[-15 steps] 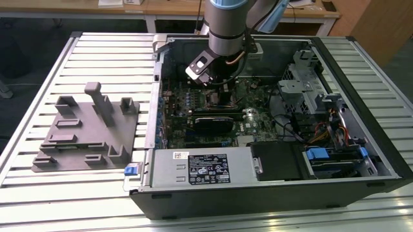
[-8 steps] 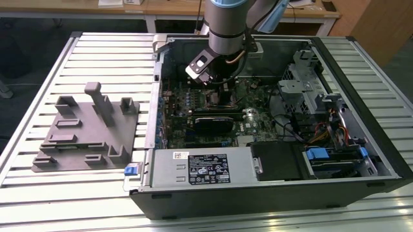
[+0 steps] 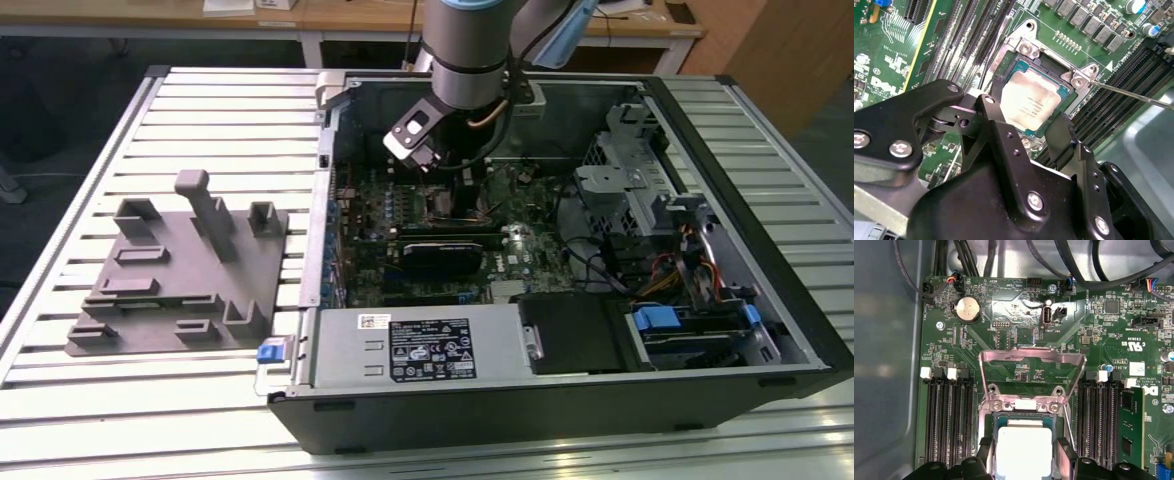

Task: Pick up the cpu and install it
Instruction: 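Place the cpu into insertion slot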

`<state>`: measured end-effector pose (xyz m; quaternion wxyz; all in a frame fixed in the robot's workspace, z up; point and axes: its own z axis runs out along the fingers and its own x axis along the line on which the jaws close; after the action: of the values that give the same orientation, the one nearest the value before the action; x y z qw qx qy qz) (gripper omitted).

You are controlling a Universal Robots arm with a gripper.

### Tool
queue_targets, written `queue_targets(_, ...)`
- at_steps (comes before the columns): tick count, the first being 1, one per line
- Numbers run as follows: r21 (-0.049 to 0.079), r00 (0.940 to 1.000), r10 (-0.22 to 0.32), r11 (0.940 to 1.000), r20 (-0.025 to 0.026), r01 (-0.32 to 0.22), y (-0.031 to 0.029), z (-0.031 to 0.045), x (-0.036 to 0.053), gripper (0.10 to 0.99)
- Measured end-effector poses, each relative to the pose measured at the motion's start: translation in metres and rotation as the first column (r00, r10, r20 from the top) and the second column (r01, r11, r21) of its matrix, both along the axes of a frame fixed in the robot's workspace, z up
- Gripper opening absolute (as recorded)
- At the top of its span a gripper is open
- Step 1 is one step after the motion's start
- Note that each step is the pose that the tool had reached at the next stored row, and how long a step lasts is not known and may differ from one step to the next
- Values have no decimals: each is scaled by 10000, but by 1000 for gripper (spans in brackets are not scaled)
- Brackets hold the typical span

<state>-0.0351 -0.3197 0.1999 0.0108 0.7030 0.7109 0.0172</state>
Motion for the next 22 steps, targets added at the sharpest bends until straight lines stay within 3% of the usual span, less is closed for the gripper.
queue_targets(4,1,10000,0,10000,1,0,0,33,0,600)
queue_targets(16,-1,10000,0,10000,-2,0,0,64,0,122)
queue_targets(22,0,10000,0,10000,-2,0,0,73,0,106)
